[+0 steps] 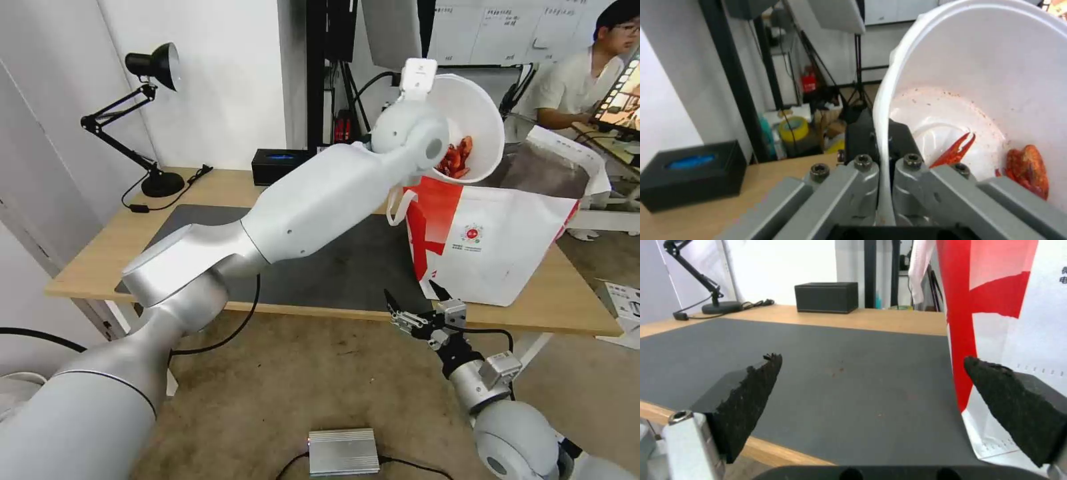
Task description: Pick up the trash from the table and place it into the takeout bag.
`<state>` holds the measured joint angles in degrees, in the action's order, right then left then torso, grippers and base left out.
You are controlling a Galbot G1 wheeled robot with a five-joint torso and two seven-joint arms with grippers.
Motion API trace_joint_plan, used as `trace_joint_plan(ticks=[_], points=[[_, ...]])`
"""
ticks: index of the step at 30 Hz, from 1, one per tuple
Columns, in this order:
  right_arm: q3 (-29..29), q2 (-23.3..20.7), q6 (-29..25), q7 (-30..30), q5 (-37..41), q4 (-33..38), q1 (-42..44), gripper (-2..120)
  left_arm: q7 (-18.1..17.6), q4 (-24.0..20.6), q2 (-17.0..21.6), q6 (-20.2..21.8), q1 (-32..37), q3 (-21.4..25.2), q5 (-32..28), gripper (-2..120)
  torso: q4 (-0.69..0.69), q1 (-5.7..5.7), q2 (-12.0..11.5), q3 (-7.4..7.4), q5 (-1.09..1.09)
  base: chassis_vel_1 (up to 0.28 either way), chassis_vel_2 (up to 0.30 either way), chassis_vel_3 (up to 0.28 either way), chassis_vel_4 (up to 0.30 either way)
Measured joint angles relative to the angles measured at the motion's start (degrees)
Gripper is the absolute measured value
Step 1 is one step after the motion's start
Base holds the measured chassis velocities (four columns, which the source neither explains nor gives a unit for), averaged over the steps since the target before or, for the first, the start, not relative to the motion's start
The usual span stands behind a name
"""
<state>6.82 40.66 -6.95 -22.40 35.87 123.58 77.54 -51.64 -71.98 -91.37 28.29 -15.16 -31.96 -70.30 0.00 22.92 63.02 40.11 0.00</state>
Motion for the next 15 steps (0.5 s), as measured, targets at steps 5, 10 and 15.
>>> trace_joint_plan(ticks=[5,10,15], points=[[0.0,0.0,0.0,0.0,0.0,0.0,0.0,100,1.1,-0.3,0.0,0.0,-0.3,-1.3,2.1,0,0.00,0.00,0.0,0.00,0.00,0.000,0.000,0.000,0.000],[0.0,0.0,0.0,0.0,0.0,0.0,0.0,100,1.4,-0.9,0.0,0.5,0.0,-1.9,2.3,0,0.00,0.00,0.0,0.00,0.00,0.000,0.000,0.000,0.000],[0.0,0.0,0.0,0.0,0.0,0.0,0.0,100,1.5,-2.1,0.1,0.9,1.5,-2.7,2.4,0,0.01,0.00,0.0,0.00,0.00,0.000,0.000,0.000,0.000]])
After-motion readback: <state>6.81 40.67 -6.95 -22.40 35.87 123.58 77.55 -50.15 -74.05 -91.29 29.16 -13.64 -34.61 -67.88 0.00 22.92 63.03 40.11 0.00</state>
